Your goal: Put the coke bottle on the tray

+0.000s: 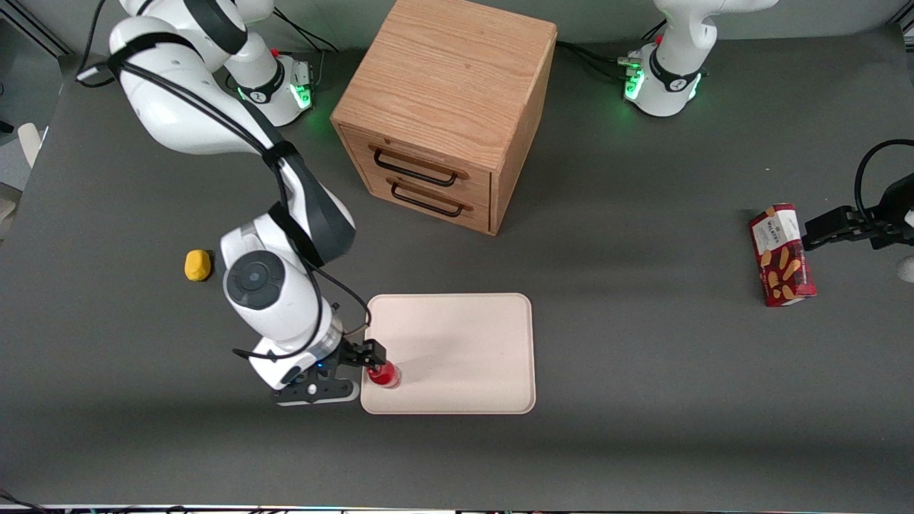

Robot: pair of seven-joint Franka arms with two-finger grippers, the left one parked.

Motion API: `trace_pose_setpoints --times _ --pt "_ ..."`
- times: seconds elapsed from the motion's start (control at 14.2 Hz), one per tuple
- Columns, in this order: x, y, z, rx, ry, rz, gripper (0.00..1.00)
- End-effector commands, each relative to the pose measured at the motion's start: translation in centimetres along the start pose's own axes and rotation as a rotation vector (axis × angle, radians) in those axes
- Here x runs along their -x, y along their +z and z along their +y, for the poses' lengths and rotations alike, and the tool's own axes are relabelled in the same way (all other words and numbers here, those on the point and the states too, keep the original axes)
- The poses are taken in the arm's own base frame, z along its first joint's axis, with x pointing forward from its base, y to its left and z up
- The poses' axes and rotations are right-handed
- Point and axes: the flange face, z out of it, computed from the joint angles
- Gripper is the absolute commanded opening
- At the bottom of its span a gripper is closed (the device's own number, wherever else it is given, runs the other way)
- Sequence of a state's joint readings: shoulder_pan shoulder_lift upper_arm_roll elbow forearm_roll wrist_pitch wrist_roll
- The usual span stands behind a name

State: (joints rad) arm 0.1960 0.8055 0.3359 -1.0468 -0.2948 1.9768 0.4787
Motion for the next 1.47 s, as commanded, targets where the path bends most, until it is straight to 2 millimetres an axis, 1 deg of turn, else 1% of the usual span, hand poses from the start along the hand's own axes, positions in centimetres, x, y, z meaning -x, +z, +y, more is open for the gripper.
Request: trace_pose_setpoints --times 0.0,0.07,0.14,0.21,0.28,0.42,0.49,0.56,0.63,0.77,0.84,0.91,0.98,1.05,1.19,1.26,1.4 --pt "1.1 -4.4 2.7 0.008 0.025 -0.068 1.00" --pt "1.6 -5.8 3.7 0.008 0.000 -0.073 1.00" --pt "2.0 -6.7 5.7 0.016 0.003 -0.086 1.00" --pt "2.9 -7.8 7.7 0.020 0.012 -0.102 1.00" --pt "4.2 -9.3 10.1 0.011 0.010 -0.118 1.00" --pt "7.3 -11.5 14.9 -0.013 -0.004 -0.150 1.00" --pt "8.7 -12.3 17.3 -0.012 -0.007 -0.160 1.00" --pt "10.2 -13.0 18.9 -0.003 -0.004 -0.175 1.00" --pt "11.6 -13.6 20.0 0.004 0.007 -0.197 1.00" --pt "14.4 -15.3 21.3 0.011 0.023 -0.233 1.00" --pt "15.7 -16.3 22.9 0.011 0.051 -0.234 1.00" --pt "16.8 -17.6 24.3 0.013 0.068 -0.220 1.00" --pt "17.4 -18.5 24.6 0.020 0.069 -0.227 1.00" --pt "17.6 -19.1 24.7 0.022 0.070 -0.245 1.00" --pt "17.2 -20.3 25.0 0.023 0.078 -0.234 1.00" --pt "16.9 -20.6 25.0 0.024 0.076 -0.226 1.00" --pt "16.4 -21.0 26.0 0.023 0.098 -0.218 1.00"
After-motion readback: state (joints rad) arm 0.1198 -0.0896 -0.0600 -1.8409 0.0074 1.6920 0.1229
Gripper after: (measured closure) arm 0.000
